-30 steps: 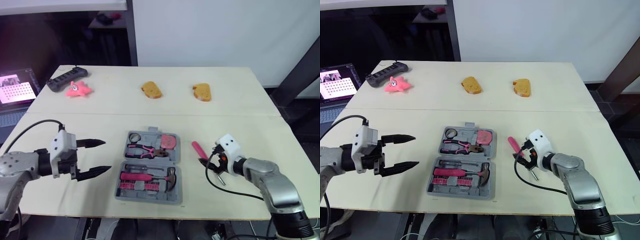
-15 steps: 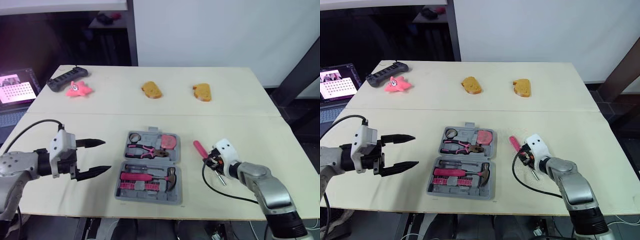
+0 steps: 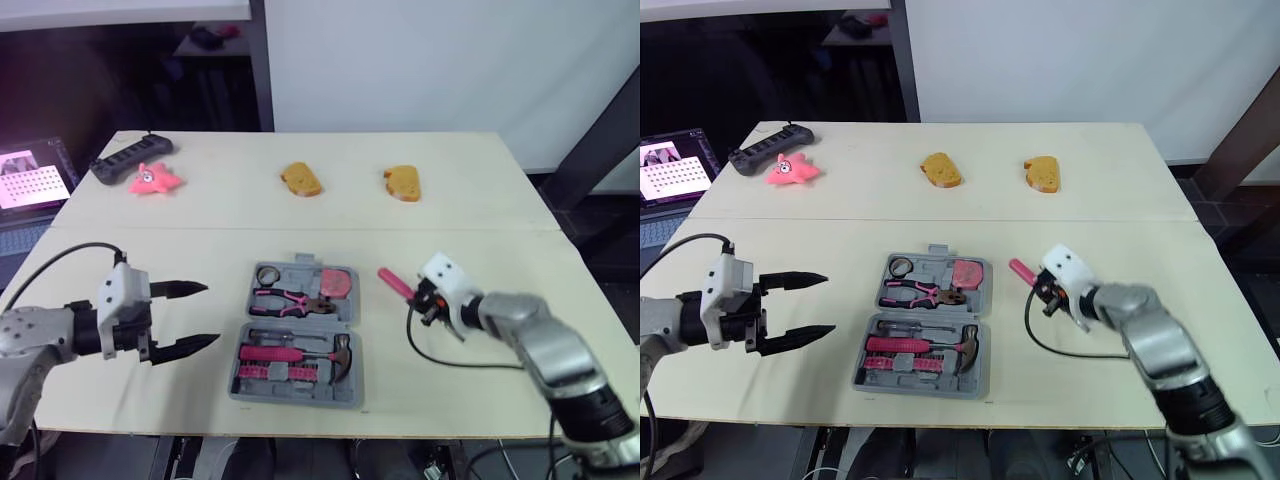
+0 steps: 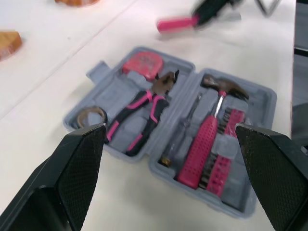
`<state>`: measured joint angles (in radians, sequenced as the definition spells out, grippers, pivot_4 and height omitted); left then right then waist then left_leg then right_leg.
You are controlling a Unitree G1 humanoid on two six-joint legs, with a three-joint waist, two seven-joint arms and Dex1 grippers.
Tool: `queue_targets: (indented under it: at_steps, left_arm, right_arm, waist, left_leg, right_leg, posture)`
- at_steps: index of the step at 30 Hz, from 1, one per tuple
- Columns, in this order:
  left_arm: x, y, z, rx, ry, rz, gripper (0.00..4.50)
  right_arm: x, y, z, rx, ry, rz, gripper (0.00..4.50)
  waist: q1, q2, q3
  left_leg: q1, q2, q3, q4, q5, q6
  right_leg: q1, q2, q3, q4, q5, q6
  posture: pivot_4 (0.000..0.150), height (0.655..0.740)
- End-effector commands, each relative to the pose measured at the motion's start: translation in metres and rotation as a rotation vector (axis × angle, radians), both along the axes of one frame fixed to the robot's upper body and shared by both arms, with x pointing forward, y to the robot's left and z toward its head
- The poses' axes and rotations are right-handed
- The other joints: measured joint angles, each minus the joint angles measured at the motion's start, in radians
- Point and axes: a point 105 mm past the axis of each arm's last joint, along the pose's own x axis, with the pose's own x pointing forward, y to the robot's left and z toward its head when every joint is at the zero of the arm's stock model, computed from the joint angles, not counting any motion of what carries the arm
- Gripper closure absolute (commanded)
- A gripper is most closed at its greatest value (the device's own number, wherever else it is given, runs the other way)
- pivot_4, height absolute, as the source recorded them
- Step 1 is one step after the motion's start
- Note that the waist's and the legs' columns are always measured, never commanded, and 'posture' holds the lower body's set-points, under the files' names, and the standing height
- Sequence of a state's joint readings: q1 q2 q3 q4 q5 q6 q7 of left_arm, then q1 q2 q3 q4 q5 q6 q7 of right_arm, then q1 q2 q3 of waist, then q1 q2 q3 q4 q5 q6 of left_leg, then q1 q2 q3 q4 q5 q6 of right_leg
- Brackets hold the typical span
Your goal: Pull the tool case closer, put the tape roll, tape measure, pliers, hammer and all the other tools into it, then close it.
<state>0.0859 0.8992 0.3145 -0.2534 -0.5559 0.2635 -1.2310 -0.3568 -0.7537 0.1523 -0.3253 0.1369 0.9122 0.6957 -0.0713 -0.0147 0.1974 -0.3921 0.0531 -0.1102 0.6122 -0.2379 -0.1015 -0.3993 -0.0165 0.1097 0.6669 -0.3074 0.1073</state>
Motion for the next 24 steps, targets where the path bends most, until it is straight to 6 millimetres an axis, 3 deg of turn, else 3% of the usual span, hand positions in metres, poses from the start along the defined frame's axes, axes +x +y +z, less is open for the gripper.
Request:
queue_targets:
  at_steps: [1, 7, 10, 17, 24]
  left_arm:
    - [-0.005, 0.008, 0.005, 0.028, -0.028, 0.009, 0.0]
    - [-0.018, 0.016, -0.001, 0.052, 0.01, 0.012, 0.0]
    - [-0.025, 0.015, -0.001, 0.062, 0.003, -0.01, 0.0]
    - [-0.043, 0.011, -0.005, 0.086, 0.046, -0.056, 0.0]
    - [-0.048, 0.012, -0.008, 0.106, 0.087, -0.082, 0.0]
  right_arm:
    - [-0.014, 0.031, 0.024, -0.128, -0.002, 0.248, 4.11]
    - [-0.051, 0.078, 0.042, -0.193, 0.169, 0.587, 4.11]
    - [-0.063, 0.096, 0.042, -0.21, 0.206, 0.673, 4.11]
    - [-0.076, 0.133, 0.025, -0.195, 0.315, 0.683, 4.11]
    - [-0.099, 0.162, 0.005, -0.222, 0.421, 0.724, 4.11]
  waist:
    - [0.002, 0.0, 0.0]
    - [0.002, 0.001, 0.001]
    - [0.002, 0.001, 0.001]
    - [0.002, 0.001, 0.001]
    - [0.001, 0.001, 0.001]
  left_leg:
    - [0.0, 0.0, -0.001, 0.0, 0.0, 0.0]
    - [-0.003, 0.0, 0.0, 0.0, 0.0, 0.0]
    - [-0.003, 0.0, 0.0, 0.001, 0.0, 0.0]
    - [-0.003, 0.0, 0.0, 0.001, 0.0, 0.0]
    - [-0.005, 0.0, 0.0, 0.001, 0.0, 0.0]
  right_leg:
    - [0.0, 0.0, -0.001, 0.0, 0.0, 0.0]
    - [-0.001, -0.001, -0.001, -0.001, 0.0, 0.001]
    - [-0.002, -0.001, -0.001, -0.001, 0.0, 0.0]
    - [-0.003, -0.001, -0.001, 0.0, -0.001, -0.002]
    - [-0.005, -0.001, -0.002, 0.0, -0.001, -0.002]
  posture:
    - [0.15, 0.74]
    - [0.15, 0.74]
    - [0.15, 0.74]
    - [0.15, 0.74]
    - [0.15, 0.74]
